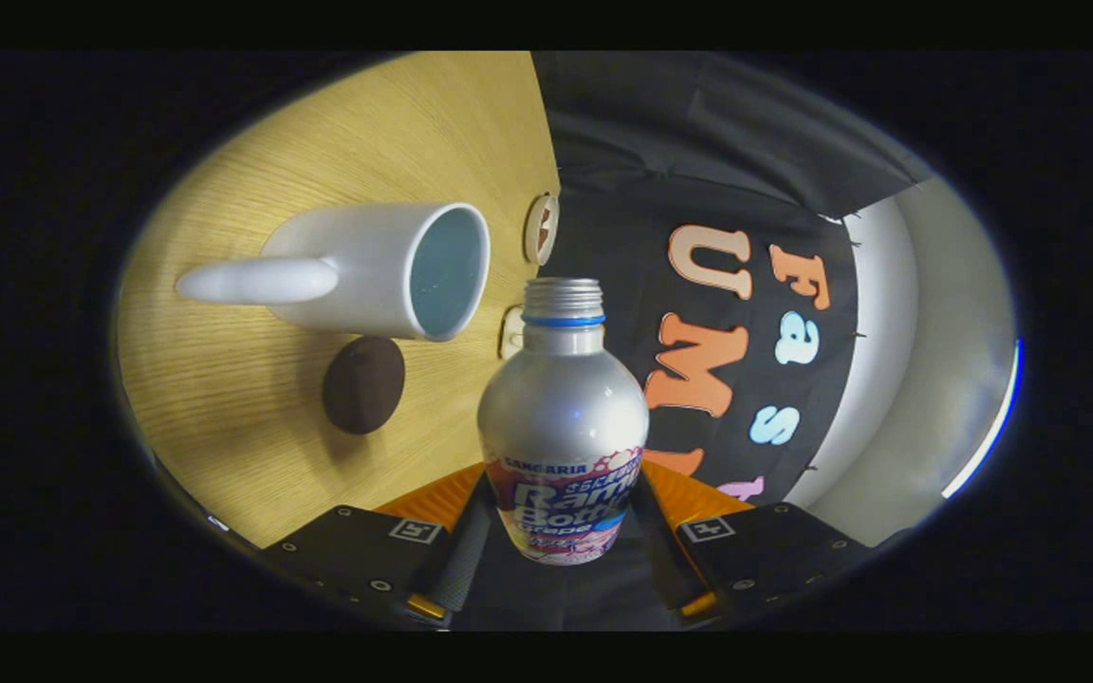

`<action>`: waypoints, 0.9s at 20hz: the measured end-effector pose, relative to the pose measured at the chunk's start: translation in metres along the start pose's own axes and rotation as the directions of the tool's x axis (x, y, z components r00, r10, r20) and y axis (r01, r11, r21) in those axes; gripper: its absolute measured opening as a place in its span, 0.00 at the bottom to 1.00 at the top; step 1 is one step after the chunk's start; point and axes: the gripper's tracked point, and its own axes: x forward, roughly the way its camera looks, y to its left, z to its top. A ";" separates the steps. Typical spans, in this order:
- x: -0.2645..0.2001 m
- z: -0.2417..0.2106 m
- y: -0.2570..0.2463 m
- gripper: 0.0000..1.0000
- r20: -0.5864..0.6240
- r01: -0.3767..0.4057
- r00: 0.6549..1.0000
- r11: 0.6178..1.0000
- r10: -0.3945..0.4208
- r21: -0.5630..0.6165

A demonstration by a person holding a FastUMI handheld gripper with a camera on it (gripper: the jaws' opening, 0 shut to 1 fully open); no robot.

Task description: Take the bottle from table, then pour the juice into the cup, finally place the bottle on the coaster

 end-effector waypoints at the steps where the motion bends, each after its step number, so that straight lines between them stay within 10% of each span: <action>1: 0.000 0.000 -0.001 0.76 0.001 -0.002 1.000 1.000 0.002 -0.006; 18: 0.014 -0.004 0.001 0.76 -0.002 -0.031 1.000 0.992 0.031 -0.120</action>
